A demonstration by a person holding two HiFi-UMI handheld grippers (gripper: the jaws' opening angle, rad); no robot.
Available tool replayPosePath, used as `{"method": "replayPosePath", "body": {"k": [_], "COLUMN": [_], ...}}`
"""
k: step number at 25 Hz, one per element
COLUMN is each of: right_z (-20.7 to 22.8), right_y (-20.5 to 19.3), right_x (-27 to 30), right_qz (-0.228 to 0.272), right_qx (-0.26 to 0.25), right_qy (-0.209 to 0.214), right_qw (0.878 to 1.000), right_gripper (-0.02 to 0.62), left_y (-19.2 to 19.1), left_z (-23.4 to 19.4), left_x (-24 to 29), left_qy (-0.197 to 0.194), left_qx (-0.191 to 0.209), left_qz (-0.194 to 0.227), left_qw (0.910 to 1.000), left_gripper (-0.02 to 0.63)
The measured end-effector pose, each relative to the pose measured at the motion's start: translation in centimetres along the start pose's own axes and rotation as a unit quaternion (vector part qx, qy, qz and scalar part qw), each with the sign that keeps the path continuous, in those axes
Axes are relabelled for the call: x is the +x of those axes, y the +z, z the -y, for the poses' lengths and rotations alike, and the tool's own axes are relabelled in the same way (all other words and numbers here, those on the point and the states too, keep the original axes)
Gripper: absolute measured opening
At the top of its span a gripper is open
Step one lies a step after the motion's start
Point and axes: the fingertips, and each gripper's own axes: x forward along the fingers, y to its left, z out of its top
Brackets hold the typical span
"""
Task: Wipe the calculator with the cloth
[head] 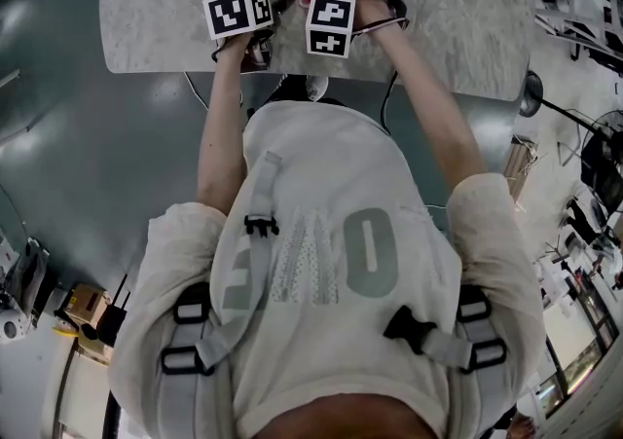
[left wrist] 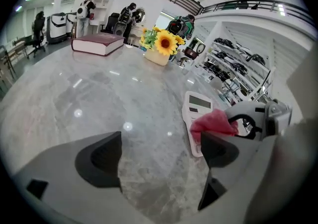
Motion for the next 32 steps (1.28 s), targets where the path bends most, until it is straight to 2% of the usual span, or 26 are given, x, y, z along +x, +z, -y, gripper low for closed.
{"method": "replayPosePath", "body": {"k": [4,10,15,32], "right_z": [-1.8,-4.0,-4.5,-4.4], "right_y": [0.3,0.6,0.9,1.0], "right_x": [-0.6,-1.2,-1.2,-1.5], "right_qz": [0.003,0.006,0.007,0.005], "right_qx": [-0.001,0.015,0.023,0.012], "right_qy": [0.012,0.024,0.023,0.033], "right_qw": [1.0,1.0,0.999,0.999], "right_gripper": [0.054,0.054,0.054,0.054], "left_y": [0.1,0.6,0.4,0.4], "left_z": [0.0,-0.3,-0.7,-0.6], "left_x": [-0.1,-0.4,-0.5,-0.6], "left_qy": [0.0,-0.026,-0.01,-0.011], "left_qx": [-0.006,-0.053,-0.035,-0.029], "left_qz": [0.004,0.016,0.015,0.009], "left_qw": [1.0,0.9981,0.9992,0.9995], "left_gripper": [0.511,0.498,0.46,0.46]}}
